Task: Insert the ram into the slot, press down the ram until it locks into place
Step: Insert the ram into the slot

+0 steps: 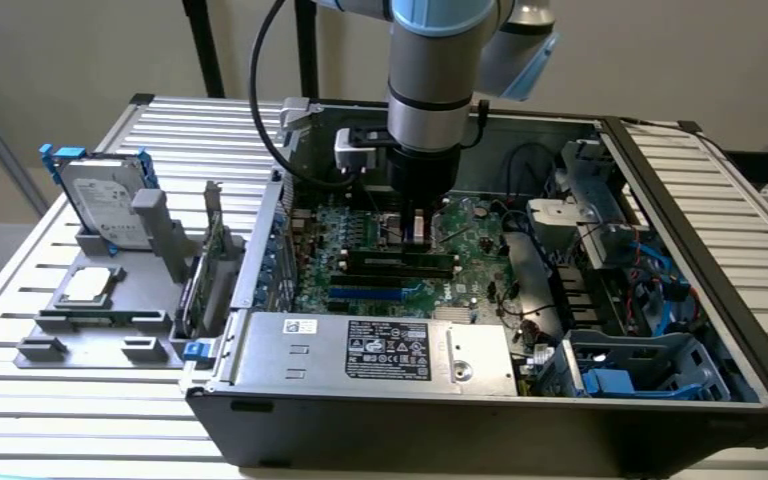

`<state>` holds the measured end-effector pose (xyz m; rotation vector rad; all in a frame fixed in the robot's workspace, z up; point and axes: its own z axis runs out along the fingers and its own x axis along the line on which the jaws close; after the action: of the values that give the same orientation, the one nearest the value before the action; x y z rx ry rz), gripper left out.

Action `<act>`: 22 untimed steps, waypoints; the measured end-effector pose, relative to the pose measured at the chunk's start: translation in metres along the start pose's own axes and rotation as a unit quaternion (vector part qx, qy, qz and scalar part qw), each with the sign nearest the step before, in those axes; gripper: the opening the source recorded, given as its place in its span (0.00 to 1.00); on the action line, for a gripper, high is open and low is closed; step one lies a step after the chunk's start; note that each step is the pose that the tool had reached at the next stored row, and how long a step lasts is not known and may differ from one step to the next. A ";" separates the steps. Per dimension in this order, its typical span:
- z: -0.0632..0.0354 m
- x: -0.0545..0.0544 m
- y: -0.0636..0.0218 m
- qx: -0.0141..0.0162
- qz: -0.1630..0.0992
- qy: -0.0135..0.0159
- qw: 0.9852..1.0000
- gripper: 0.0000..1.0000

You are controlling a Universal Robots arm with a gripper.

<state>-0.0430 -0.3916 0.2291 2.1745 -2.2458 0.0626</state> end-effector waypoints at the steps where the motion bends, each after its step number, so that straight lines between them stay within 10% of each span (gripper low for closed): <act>1: 0.0002 0.000 0.0001 0.000 0.000 0.000 1.000 0.13; 22: 0.0021 0.000 0.0005 0.000 0.000 0.000 1.000 0.13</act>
<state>-0.0434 -0.3912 0.2270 2.1740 -2.2469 0.0623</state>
